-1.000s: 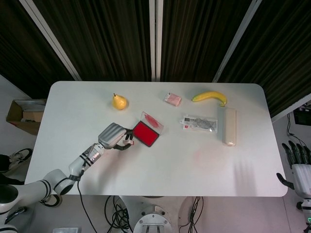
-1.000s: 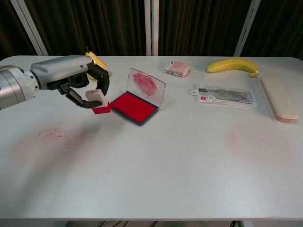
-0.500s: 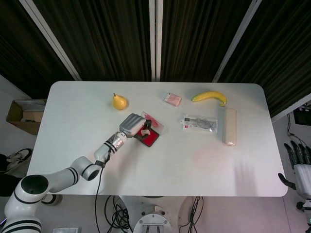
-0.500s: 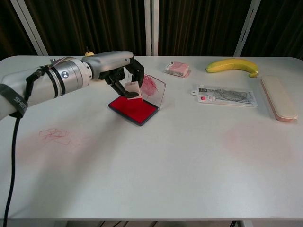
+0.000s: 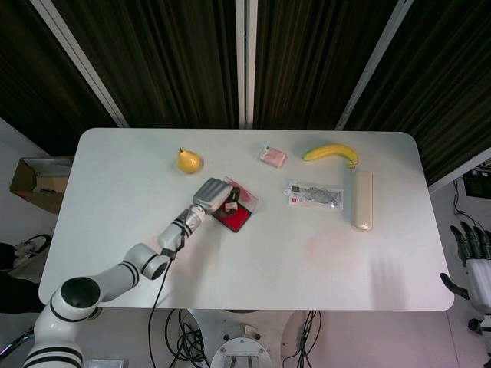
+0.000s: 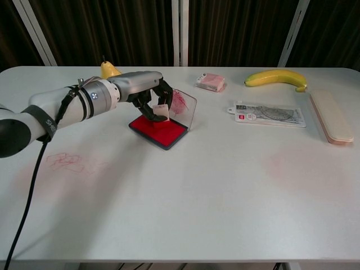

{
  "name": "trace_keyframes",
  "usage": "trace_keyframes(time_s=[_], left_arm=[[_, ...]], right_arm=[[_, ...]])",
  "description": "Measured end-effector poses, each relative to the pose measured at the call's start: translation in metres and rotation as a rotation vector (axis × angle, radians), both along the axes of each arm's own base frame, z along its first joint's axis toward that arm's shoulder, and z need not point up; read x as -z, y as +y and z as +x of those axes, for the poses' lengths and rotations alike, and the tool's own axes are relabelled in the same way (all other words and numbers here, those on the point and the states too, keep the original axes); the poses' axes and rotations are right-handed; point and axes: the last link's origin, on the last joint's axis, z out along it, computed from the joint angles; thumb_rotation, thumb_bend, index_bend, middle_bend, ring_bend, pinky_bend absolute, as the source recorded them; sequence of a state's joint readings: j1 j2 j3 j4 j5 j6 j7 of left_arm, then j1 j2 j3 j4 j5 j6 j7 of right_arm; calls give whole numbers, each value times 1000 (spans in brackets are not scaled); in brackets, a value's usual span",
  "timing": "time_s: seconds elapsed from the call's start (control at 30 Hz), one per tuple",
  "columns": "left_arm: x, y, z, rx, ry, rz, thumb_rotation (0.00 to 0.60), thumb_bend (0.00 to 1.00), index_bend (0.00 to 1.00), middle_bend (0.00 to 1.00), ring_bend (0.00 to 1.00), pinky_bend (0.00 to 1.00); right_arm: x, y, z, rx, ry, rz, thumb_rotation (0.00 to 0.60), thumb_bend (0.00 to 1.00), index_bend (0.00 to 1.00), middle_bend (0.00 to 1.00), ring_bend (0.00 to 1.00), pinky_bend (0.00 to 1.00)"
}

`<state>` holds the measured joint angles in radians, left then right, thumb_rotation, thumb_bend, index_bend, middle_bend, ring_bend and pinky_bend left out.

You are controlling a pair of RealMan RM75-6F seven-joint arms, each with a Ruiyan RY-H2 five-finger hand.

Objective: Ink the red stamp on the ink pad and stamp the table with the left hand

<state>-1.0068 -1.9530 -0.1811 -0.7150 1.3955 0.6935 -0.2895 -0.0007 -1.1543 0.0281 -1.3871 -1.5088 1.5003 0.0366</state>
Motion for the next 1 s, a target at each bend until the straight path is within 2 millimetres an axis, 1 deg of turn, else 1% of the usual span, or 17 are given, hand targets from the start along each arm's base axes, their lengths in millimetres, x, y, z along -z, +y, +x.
trace_keyframes(time_s=[0.3, 0.53, 0.7, 0.83, 0.93, 0.97, 1.0], left_arm=[[8, -2, -7, -15, 18, -8, 600, 471, 683, 699, 1000, 1000], [-4, 2, -2, -5, -27, 12, 600, 470, 683, 699, 1000, 1000], [-25, 1, -1, 2, -67, 12, 600, 472, 683, 698, 1000, 1000], [-48, -6, -8, 1, -90, 10, 600, 472, 683, 698, 1000, 1000], [-68, -17, -23, -13, -95, 10, 600, 471, 682, 696, 1000, 1000], [-74, -22, -30, -22, -95, 11, 600, 470, 682, 696, 1000, 1000], [-81, -29, -40, -38, -93, 14, 600, 470, 682, 695, 1000, 1000]], right_arm=[[2, 1, -1, 6, -2, 6, 600, 115, 0, 0, 0, 0], [1, 1, -3, 7, -5, 4, 600, 115, 0, 0, 0, 0], [4, 0, -3, 6, -9, 13, 600, 117, 0, 0, 0, 0], [7, -1, -4, 4, -10, 21, 600, 117, 0, 0, 0, 0], [10, -2, -3, 1, -8, 26, 600, 116, 0, 0, 0, 0], [11, -2, -3, 0, -8, 28, 600, 117, 0, 0, 0, 0], [11, -2, -3, -1, -8, 29, 600, 116, 0, 0, 0, 0]])
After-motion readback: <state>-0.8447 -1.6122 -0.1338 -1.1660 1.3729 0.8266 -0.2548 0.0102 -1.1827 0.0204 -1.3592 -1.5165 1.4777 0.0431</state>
